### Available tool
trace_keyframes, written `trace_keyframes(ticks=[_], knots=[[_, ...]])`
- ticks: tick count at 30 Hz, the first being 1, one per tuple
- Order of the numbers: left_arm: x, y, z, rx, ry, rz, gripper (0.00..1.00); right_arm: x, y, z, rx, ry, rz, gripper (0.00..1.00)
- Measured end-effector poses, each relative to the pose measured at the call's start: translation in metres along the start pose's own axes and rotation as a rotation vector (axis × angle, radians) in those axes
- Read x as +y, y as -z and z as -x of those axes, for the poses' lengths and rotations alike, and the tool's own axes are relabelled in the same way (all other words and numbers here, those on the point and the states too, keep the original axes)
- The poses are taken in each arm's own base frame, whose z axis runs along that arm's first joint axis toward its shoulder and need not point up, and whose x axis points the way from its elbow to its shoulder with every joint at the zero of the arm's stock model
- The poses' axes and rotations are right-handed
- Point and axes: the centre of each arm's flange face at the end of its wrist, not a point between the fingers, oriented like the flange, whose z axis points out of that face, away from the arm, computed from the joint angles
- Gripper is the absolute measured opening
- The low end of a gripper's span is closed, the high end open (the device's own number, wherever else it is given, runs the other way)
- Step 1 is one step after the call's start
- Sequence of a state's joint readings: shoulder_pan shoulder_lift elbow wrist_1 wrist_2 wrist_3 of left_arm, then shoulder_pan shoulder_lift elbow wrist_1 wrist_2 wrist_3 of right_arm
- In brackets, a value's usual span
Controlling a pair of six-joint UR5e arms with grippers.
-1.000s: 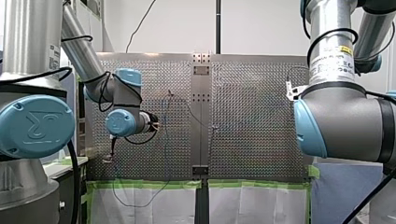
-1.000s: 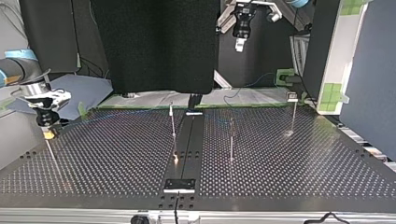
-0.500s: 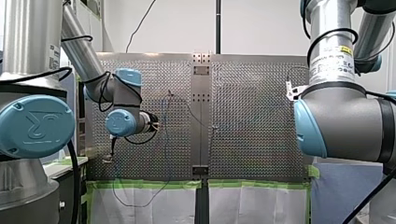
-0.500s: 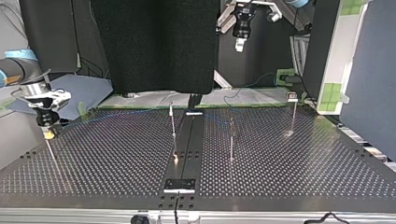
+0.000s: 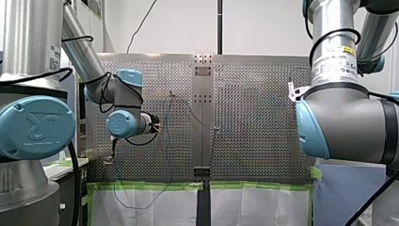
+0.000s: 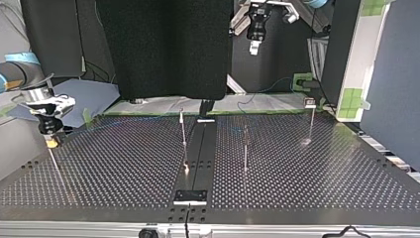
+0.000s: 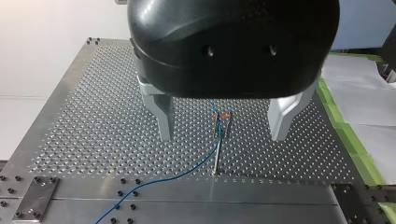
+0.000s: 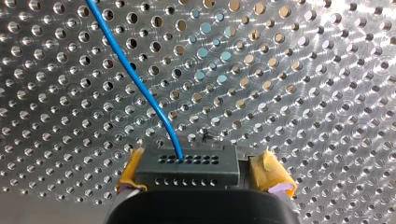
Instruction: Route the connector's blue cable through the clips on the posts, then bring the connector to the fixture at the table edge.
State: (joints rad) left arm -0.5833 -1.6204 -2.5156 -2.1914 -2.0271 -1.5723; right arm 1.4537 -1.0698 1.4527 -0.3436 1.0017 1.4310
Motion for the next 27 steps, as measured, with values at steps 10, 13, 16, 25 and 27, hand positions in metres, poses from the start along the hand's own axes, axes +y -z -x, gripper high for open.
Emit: trace_keyframes(ticks=[10, 13, 16, 25, 27], knots=[[0.0000, 0.0000, 0.0000, 0.000, 0.000, 0.000, 1.00, 0.0000, 0.0000, 0.0000, 0.000, 0.000, 0.000, 1.00], [0.0000, 0.0000, 0.0000, 0.000, 0.000, 0.000, 1.00, 0.0000, 0.0000, -0.0001, 0.000, 0.000, 0.000, 1.00], [0.0000, 0.0000, 0.0000, 0.000, 0.000, 0.000, 1.00, 0.0000, 0.0000, -0.0001, 0.000, 0.000, 0.000, 1.00], [0.0000, 0.0000, 0.0000, 0.000, 0.000, 0.000, 1.00, 0.0000, 0.0000, -0.0001, 0.000, 0.000, 0.000, 1.00], [0.0000, 0.0000, 0.0000, 0.000, 0.000, 0.000, 1.00, 0.0000, 0.0000, -0.0001, 0.000, 0.000, 0.000, 1.00]])
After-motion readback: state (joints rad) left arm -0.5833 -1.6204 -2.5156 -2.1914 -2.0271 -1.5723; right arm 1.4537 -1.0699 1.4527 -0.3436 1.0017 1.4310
